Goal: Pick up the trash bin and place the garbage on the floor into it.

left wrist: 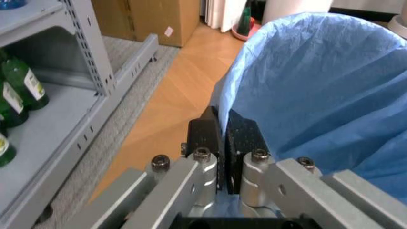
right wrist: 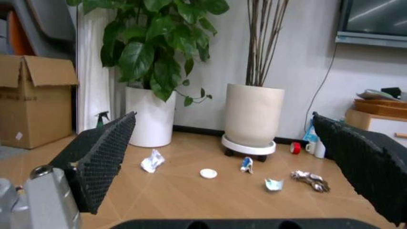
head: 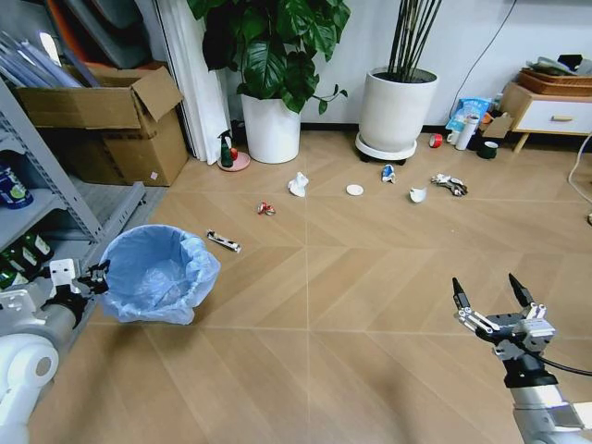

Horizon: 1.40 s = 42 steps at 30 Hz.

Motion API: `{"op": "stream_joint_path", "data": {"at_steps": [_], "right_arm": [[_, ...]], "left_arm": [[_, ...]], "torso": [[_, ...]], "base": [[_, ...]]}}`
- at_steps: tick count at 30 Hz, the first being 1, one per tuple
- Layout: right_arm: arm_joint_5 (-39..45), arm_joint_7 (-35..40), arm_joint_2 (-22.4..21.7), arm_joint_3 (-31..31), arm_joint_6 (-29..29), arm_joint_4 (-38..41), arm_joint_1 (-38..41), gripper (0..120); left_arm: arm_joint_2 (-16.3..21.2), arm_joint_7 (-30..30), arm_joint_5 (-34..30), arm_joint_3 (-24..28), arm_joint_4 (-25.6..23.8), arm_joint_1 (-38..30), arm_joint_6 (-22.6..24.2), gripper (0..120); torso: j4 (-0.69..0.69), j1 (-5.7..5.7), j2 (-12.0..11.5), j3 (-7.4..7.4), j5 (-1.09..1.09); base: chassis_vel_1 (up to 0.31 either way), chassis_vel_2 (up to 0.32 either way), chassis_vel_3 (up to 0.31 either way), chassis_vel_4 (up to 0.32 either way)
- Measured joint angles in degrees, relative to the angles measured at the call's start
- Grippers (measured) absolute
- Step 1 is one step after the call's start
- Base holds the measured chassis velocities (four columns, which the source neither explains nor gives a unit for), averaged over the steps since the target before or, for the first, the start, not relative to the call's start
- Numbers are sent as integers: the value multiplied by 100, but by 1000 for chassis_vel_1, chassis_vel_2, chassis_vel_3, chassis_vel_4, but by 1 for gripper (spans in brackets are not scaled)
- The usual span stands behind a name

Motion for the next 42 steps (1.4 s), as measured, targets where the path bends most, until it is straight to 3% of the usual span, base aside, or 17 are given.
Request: {"op": "stream_joint_path", "data": {"at_steps": [42], "right_arm": [[-12,-39,5,14,30,-16,-9,100]], "left_arm": [[12,-20,0,46,-41,-34,23,0]], "torso": [[0,0,0,0,2]], "base": [[-114,191,109,-190]]}}
